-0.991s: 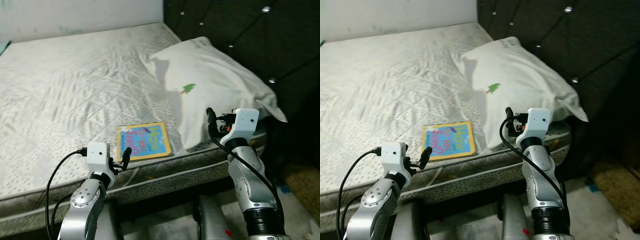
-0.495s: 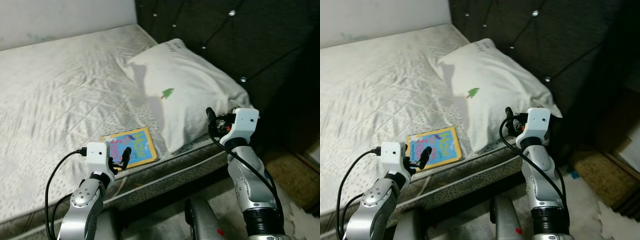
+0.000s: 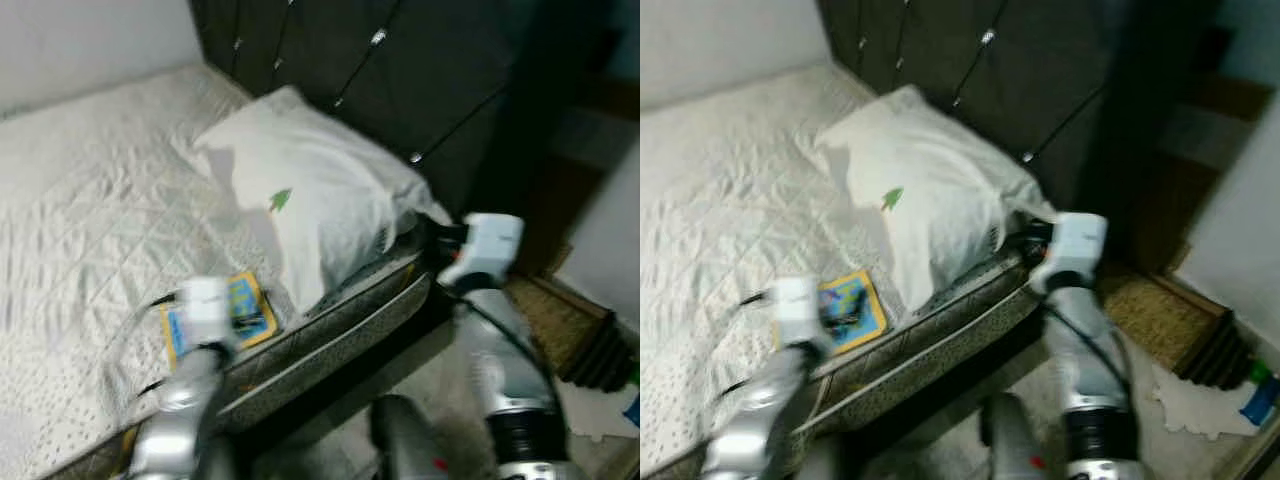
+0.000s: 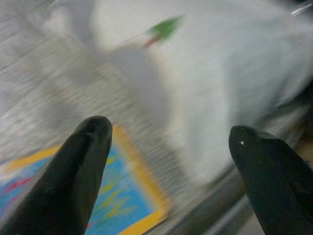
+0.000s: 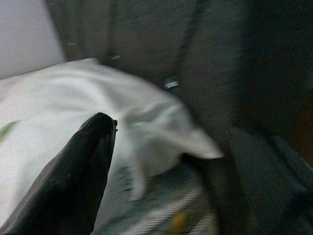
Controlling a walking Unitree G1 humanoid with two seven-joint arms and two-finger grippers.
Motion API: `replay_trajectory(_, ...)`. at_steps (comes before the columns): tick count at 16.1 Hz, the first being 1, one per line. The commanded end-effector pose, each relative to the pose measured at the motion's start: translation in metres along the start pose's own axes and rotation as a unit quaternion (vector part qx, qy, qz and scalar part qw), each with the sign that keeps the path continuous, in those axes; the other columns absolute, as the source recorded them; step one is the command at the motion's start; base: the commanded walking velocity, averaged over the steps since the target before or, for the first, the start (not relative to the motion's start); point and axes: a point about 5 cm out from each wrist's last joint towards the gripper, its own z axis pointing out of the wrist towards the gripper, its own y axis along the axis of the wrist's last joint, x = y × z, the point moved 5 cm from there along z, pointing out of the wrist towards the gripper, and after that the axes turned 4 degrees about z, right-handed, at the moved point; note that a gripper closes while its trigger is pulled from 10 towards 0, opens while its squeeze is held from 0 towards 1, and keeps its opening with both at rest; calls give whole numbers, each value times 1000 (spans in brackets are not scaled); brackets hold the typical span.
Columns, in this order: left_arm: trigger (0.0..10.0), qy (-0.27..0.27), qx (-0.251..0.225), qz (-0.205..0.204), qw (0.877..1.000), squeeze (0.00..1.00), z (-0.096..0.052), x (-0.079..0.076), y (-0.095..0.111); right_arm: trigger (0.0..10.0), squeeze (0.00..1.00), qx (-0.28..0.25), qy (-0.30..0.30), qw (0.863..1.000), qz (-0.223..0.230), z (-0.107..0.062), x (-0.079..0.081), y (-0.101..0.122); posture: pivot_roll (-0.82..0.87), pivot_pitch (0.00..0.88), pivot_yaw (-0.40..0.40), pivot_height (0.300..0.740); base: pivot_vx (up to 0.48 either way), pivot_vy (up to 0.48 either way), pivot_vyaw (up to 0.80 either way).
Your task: Clean up the room
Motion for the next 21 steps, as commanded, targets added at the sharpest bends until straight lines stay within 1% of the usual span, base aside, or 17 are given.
replay_trajectory(1, 10000, 27, 8, 13, 1000, 0, -4, 19, -5, 10000, 0, -8, 14, 1000, 8, 1, 12, 3, -69, 0, 70, 525, 0, 0, -531)
replay_trajectory(2, 10000, 26, 8, 14, 1000, 0, -3, 19, -4, 10000, 0, -9, 15, 1000, 6, 2, 12, 3, -71, 0, 71, 525, 0, 0, -538)
replay_trajectory(3, 10000, 24, 6, 15, 1000, 0, -2, 18, -4, 10000, 0, -7, 15, 1000, -4, 2, 12, 3, -70, 0, 71, 525, 0, 0, -544)
replay_trajectory(4, 10000, 26, 6, 16, 1000, 0, -1, 18, -4, 10000, 0, -8, 16, 1000, -20, 2, 14, 1, -71, 0, 71, 525, 0, 0, 0)
replay_trajectory(6, 10000, 29, 6, 16, 999, 0, -1, 18, -5, 10000, 0, -3, 20, 999, -28, -2, 14, -3, -72, 0, 69, 525, 0, 0, 0)
replay_trajectory(9, 10000, 29, 6, 14, 999, 0, -1, 16, -6, 10000, 0, -17, 38, 999, -16, -1, 18, 3, -73, 0, 69, 525, 0, 0, 0)
replay_trajectory(10, 10000, 28, 6, 14, 999, 0, -1, 16, -6, 10000, 0, -21, 40, 999, -20, 1, 19, 6, -75, 0, 68, 530, 0, 0, 0)
replay_trajectory(14, 10000, 29, 7, 14, 999, 0, -1, 16, -7, 10000, 0, -23, 42, 999, -25, 2, 19, 8, -76, 0, 65, 579, 0, 0, 0)
replay_trajectory(15, 10000, 30, 7, 14, 999, 0, -1, 16, -7, 10000, 0, -23, 42, 999, -25, 2, 19, 8, -76, 0, 65, 584, 0, 0, 0)
replay_trajectory(17, 10000, 28, 8, 14, 999, 0, -1, 14, -8, 10000, 0, -22, 43, 999, -25, 1, 18, 7, -78, 0, 66, 619, 0, 0, 0)
replay_trajectory(21, 10000, 26, 8, 15, 1000, 0, -1, 13, -8, 10000, 0, -21, 44, 998, -26, 1, 18, 6, -79, 0, 68, 664, 0, 0, 0)
